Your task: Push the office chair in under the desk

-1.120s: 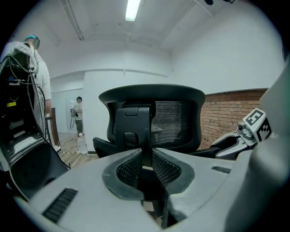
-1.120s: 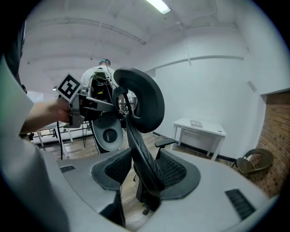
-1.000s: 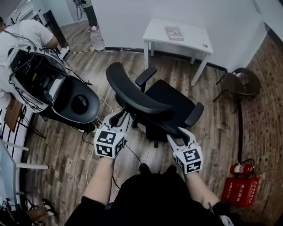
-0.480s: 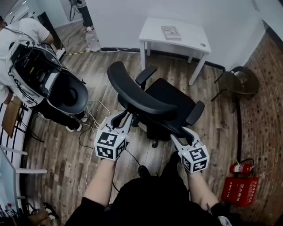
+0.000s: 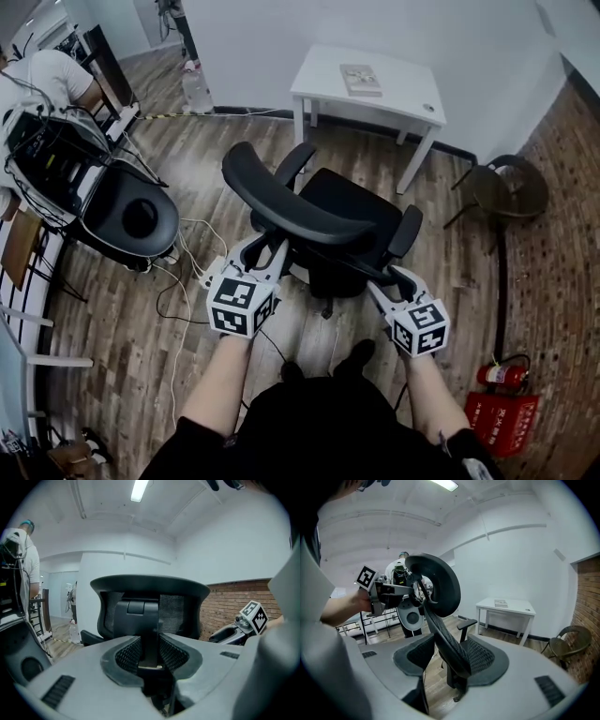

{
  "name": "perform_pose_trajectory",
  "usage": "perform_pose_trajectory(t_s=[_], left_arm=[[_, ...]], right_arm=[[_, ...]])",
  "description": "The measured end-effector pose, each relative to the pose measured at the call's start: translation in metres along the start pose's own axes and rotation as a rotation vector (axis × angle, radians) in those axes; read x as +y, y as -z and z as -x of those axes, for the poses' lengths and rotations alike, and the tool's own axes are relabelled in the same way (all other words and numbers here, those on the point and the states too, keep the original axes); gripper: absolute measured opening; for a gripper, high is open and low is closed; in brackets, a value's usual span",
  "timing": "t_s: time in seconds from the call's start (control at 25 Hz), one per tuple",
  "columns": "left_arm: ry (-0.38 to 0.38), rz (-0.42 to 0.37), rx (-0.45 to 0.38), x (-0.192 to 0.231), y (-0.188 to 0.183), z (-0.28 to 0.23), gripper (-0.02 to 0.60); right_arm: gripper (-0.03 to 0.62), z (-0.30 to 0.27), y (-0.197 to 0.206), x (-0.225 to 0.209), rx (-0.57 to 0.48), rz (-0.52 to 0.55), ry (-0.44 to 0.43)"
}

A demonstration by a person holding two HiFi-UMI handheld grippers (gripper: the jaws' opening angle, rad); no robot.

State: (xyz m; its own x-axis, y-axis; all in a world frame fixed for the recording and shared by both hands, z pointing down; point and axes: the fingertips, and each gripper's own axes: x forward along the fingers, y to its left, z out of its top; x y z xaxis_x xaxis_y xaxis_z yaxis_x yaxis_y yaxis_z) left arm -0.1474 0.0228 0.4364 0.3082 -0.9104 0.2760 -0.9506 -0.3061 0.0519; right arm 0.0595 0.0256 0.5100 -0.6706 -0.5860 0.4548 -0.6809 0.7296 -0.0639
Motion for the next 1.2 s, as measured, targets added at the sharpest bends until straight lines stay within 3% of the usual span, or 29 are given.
perform_pose_trajectory(t_s=[0.2, 0.44, 0.68, 0.96, 1.2], left_arm=[[-0.025, -0.008, 0.018, -0.003, -0.009, -0.021, 0.094], [-0.021, 0.016, 0.040, 0.008, 0.008, -0.005, 0.094], [-0.051, 0.100, 0.039, 0.062, 0.020, 0.020, 0.094], [-0.052, 0.080, 0.104, 0.111, 0.027, -0.025, 0.094], [-0.084, 0.096, 0.124, 0.145, 0.031, -0.068, 0.095]], right_arm=[[0.222, -0.006, -0.010, -0.014, -0.008, 0.001, -0.001], [0.230, -0.015, -0.016, -0.026, -0.021, -0.018, 0.005], [0.251, -0.017, -0.021, -0.050, -0.034, -0.037, 0.090], [0.255, -0.025, -0.025, -0.091, -0.061, -0.062, 0.249], [0.265, -0.026, -0.022, -0.103, -0.060, -0.070, 0.247]])
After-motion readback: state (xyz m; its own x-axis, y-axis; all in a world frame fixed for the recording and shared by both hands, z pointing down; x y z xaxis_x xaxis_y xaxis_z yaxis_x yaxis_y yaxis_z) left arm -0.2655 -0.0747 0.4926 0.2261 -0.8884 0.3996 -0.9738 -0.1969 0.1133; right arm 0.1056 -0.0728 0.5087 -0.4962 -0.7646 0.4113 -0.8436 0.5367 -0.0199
